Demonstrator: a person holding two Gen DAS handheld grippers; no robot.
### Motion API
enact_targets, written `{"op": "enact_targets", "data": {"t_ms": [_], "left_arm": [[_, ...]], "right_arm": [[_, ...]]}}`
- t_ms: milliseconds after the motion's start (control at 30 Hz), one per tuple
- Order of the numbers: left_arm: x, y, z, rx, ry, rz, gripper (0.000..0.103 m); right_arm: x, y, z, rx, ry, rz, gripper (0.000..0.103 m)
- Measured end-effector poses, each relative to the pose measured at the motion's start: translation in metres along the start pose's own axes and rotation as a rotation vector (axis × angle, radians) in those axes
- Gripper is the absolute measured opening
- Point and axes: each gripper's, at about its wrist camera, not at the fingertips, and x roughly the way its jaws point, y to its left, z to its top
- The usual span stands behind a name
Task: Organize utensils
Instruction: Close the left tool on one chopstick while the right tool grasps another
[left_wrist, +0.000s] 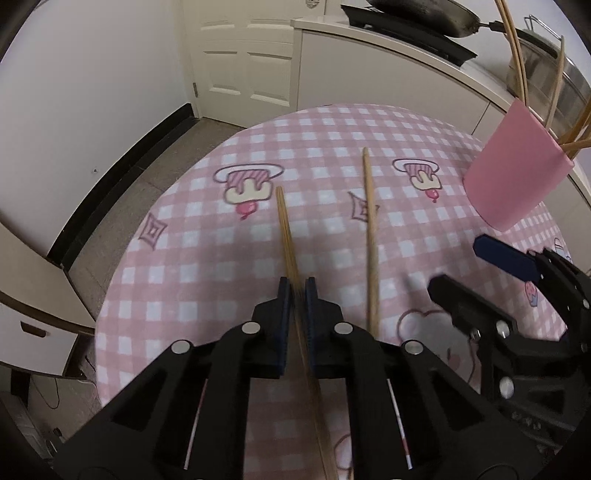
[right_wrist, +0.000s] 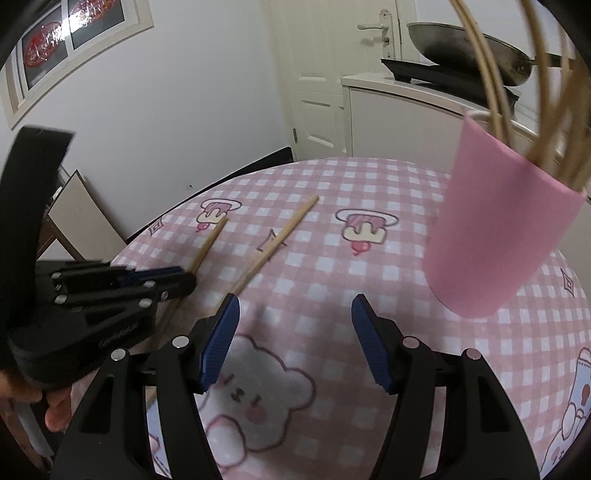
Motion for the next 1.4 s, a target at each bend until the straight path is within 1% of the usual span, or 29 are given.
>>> {"op": "enact_targets", "data": {"t_ms": [167,367,433,467,500,533,567,633,667,700,900,1000,1067,1100,1133,1200,1267,1333,1367,1400], "left_arm": [[-0.004,0.01,-0.005,-0.008,-0.003,0.005,0.009],[-0.008,0.019,-0.007,-0.04,-0.021,0.018,0.009],[-0.008,0.019,-0.006,-0.043,-0.025,0.017,0.009],[-0.009,0.019,-0.006,-0.043,-0.029,0.018,0.009],[-0.01,0.02,-0.006,-0.043,-0.03,0.018,0.009],[-0.011,0.019,-0.005,-0.046,-0.034,0.018,0.009],[-0.012,0.019,-0.005,-0.047,-0.036,0.016,0.009],[-0.014,0.018,-0.004,-0.05,-0.044,0.011,0.009],[-0.016,0.017,-0.003,-0.052,-0.048,0.008,0.009],[-0.018,0.016,-0.003,-0.053,-0.052,0.006,0.009],[-0.026,0.01,-0.005,-0.055,-0.057,-0.007,0.009],[-0.025,0.008,-0.006,-0.059,-0.043,0.021,0.009],[-0.026,0.01,-0.004,-0.089,-0.038,0.009,0.009],[-0.026,0.012,-0.004,-0.098,-0.038,0.008,0.009],[-0.026,0.012,-0.003,-0.107,-0.036,0.013,0.009],[-0.025,0.012,-0.002,-0.111,-0.026,0.016,0.009],[-0.021,0.011,0.0,-0.112,-0.017,0.022,0.009],[-0.017,0.012,0.001,-0.113,-0.004,0.034,0.009],[-0.013,0.013,0.001,-0.116,0.002,0.049,0.009],[-0.01,0.014,0.002,-0.119,0.007,0.051,0.009]], "right_arm": [[0.017,0.005,0.019,0.03,0.025,0.01,0.06],[0.049,0.003,0.043,0.032,0.118,-0.001,0.06],[0.055,0.004,0.048,0.026,0.14,-0.003,0.053],[0.058,0.005,0.051,0.018,0.15,-0.003,0.047],[0.06,0.005,0.053,0.013,0.159,0.001,0.038],[0.062,0.006,0.054,0.007,0.162,-0.007,0.034],[0.063,0.007,0.055,-0.008,0.164,-0.022,0.027],[0.065,0.008,0.055,-0.021,0.165,-0.023,0.023],[0.065,0.007,0.056,-0.017,0.169,-0.012,0.016],[0.064,0.006,0.056,0.0,0.175,0.018,0.011],[0.054,0.008,0.046,-0.016,0.185,0.043,0.009],[0.044,0.008,0.037,-0.029,0.193,0.068,0.006],[0.038,0.01,0.033,-0.041,0.197,0.084,0.005],[0.034,0.01,0.031,-0.044,0.197,0.091,0.001],[0.034,0.01,0.031,-0.047,0.198,0.094,0.0],[0.03,0.008,0.029,-0.052,0.194,0.094,0.0],[0.029,0.007,0.03,-0.061,0.186,0.076,0.0],[0.032,0.004,0.031,-0.058,0.199,0.081,0.0],[0.033,0.002,0.031,-0.047,0.199,0.087,0.0],[0.034,0.0,0.032,-0.034,0.198,0.095,0.003]]}}
